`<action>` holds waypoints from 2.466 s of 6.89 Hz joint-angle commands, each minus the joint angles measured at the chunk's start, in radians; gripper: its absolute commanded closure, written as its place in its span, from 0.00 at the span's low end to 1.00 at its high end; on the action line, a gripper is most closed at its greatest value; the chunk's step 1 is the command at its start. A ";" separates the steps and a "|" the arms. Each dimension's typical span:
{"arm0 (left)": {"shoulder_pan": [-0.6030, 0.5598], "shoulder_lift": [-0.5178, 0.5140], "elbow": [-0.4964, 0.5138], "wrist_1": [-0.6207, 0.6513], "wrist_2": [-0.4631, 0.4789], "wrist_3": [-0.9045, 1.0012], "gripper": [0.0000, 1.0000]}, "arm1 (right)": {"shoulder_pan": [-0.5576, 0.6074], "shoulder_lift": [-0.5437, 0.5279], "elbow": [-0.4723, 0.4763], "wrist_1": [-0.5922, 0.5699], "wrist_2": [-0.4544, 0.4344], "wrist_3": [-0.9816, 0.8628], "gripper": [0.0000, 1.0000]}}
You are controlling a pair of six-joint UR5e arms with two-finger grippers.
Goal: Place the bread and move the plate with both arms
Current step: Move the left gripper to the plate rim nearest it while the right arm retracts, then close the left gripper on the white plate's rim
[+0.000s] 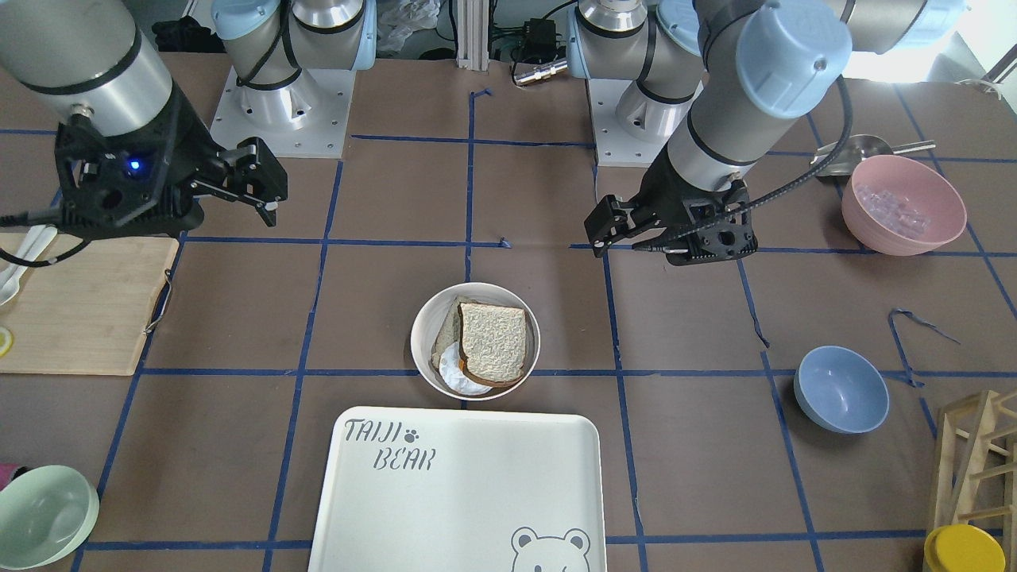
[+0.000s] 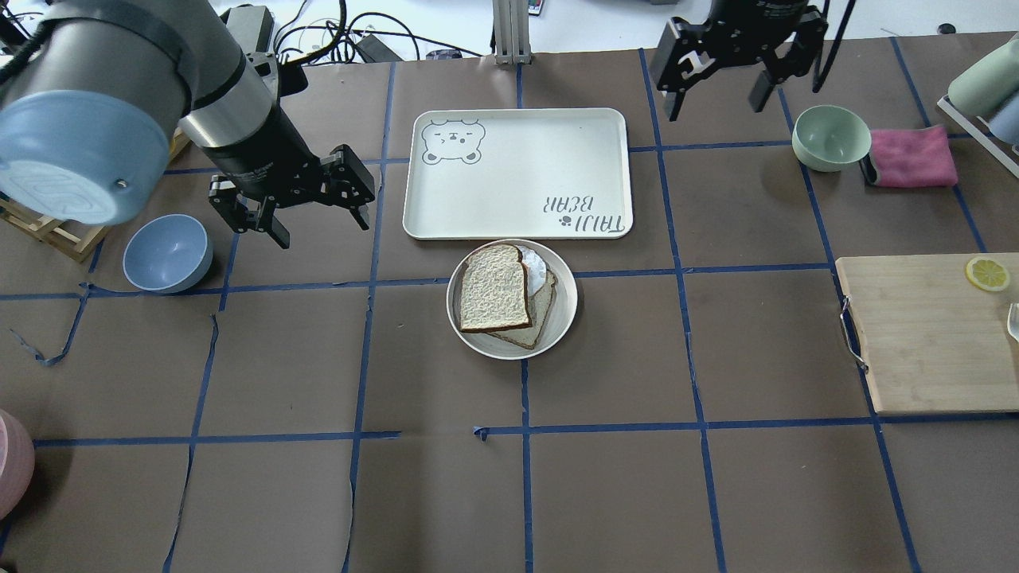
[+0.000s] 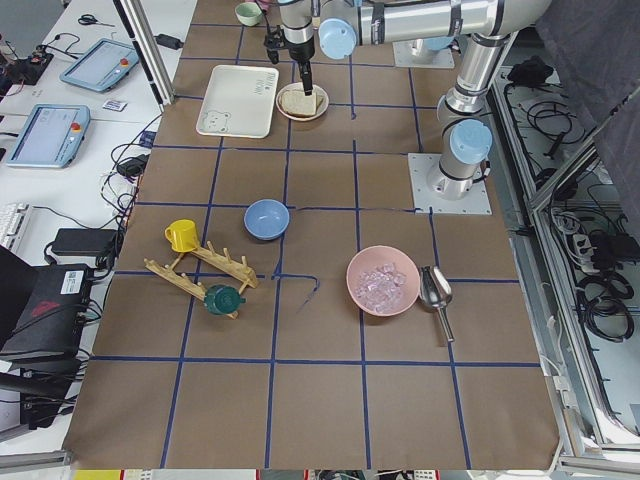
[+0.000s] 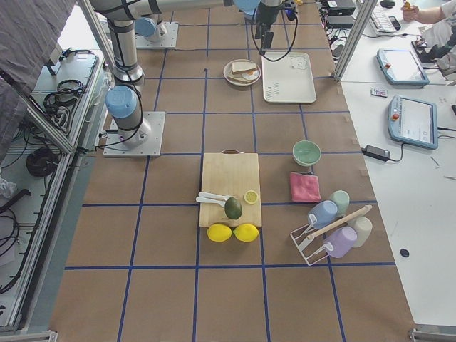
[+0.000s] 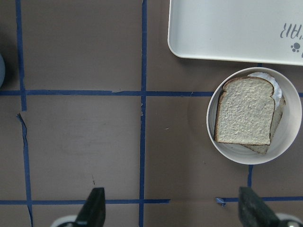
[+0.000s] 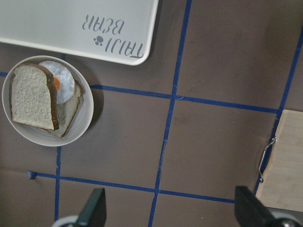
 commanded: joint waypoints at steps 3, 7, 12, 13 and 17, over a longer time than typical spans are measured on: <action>-0.065 -0.173 -0.209 0.383 -0.097 -0.286 0.00 | -0.007 -0.077 0.127 -0.077 0.019 0.010 0.00; -0.075 -0.263 -0.212 0.417 -0.100 -0.214 0.17 | -0.014 -0.083 0.138 -0.188 0.108 0.015 0.00; -0.087 -0.325 -0.212 0.487 -0.102 -0.220 0.37 | -0.008 -0.098 0.138 -0.194 0.011 0.026 0.00; -0.087 -0.330 -0.212 0.497 -0.102 -0.217 0.58 | -0.008 -0.097 0.140 -0.193 0.011 0.024 0.00; -0.087 -0.323 -0.206 0.532 -0.102 -0.213 1.00 | -0.008 -0.098 0.140 -0.191 0.016 0.010 0.00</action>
